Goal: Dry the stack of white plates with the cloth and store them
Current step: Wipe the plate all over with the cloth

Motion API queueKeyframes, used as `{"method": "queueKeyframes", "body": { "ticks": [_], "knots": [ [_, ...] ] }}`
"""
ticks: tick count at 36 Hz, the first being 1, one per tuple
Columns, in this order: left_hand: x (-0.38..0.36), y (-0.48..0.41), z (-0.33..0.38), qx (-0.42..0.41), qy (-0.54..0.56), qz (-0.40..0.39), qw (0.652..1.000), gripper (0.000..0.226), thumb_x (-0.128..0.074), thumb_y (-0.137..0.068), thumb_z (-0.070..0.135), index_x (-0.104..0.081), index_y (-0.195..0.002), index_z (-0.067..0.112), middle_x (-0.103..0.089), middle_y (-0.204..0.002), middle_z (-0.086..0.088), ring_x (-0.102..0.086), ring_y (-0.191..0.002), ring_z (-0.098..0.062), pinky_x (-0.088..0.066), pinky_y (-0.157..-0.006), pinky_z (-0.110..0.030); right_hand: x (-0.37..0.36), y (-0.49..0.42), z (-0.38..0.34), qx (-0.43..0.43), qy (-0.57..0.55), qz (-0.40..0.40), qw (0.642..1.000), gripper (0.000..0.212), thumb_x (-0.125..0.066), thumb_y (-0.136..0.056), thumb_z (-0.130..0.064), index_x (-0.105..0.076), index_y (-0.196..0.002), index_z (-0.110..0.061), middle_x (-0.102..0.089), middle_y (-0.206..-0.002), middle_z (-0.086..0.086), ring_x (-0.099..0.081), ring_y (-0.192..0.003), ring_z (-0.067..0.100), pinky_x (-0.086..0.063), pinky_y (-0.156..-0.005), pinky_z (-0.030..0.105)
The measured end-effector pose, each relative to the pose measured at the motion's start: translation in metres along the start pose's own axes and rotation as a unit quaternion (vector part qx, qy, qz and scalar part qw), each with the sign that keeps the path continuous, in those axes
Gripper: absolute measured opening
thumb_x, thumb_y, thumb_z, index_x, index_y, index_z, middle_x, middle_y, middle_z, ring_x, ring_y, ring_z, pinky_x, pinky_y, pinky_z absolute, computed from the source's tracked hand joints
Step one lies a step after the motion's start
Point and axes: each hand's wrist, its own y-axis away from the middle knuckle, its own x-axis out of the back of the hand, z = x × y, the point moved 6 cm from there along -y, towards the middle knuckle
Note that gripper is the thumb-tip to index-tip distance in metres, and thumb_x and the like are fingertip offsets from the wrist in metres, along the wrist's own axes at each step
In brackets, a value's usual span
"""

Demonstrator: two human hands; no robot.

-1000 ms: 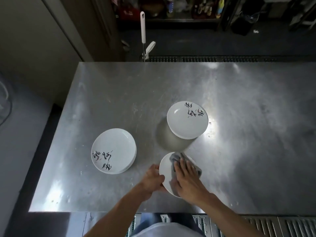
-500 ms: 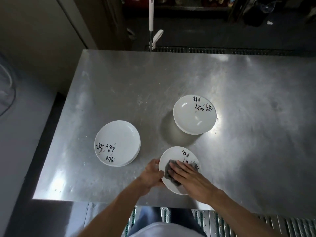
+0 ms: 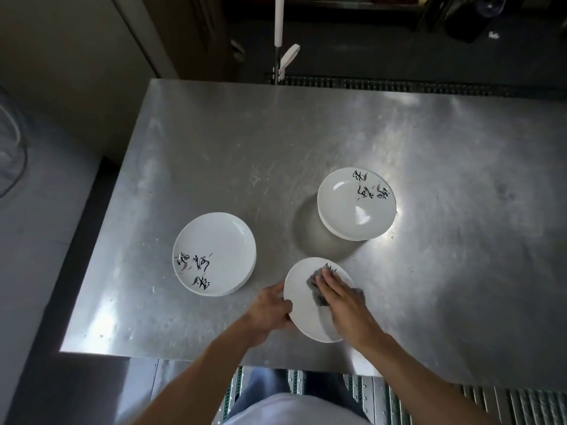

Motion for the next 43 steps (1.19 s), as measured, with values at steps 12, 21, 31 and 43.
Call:
{"method": "queueKeyframes", "body": {
  "ticks": [12, 21, 31, 43],
  "knots": [
    [0.005, 0.006, 0.0, 0.007, 0.007, 0.011, 1.0, 0.067, -0.046, -0.085, -0.019, -0.055, -0.132, 0.027, -0.072, -0.114, -0.021, -0.069, -0.1, -0.039, -0.051, -0.094, -0.07, 0.0, 0.024, -0.002, 0.15, -0.004, 0.024, 0.988, 0.075, -0.066, -0.082, 0.013, -0.043, -0.15, -0.008, -0.03, -0.162, 0.007, -0.036, -0.147, 0.022, -0.044, -0.11, 0.042],
    [-0.001, 0.007, 0.001, 0.022, -0.011, -0.044, 0.999, 0.036, -0.055, -0.094, 0.006, -0.056, -0.127, 0.02, -0.07, -0.114, -0.016, -0.068, -0.1, -0.036, -0.054, -0.091, -0.062, -0.006, -0.002, -0.018, 0.035, -0.14, 0.065, 0.987, 0.061, -0.052, -0.1, -0.005, -0.033, -0.156, -0.018, -0.022, -0.164, -0.007, -0.026, -0.151, 0.013, -0.02, -0.123, 0.026],
    [0.003, 0.004, -0.003, 0.03, -0.043, -0.017, 0.998, 0.041, -0.05, -0.086, -0.009, -0.063, -0.119, 0.011, -0.068, -0.101, -0.009, -0.068, -0.091, -0.026, -0.061, -0.084, -0.057, -0.008, 0.004, -0.034, 0.048, -0.141, 0.071, 0.986, 0.067, -0.054, -0.096, 0.004, -0.024, -0.155, -0.006, -0.012, -0.165, 0.004, -0.019, -0.153, 0.019, -0.026, -0.123, 0.038],
    [-0.003, 0.011, -0.017, 0.024, 0.086, 0.05, 0.995, 0.051, -0.051, -0.086, -0.018, -0.044, -0.126, 0.012, -0.056, -0.128, -0.018, -0.063, -0.106, -0.036, -0.062, -0.075, -0.059, -0.006, -0.012, 0.004, -0.095, -0.089, 0.037, 0.991, 0.073, -0.041, -0.094, 0.004, -0.014, -0.16, -0.015, -0.001, -0.168, 0.0, -0.017, -0.153, 0.019, -0.02, -0.124, 0.034]
  ]
}}
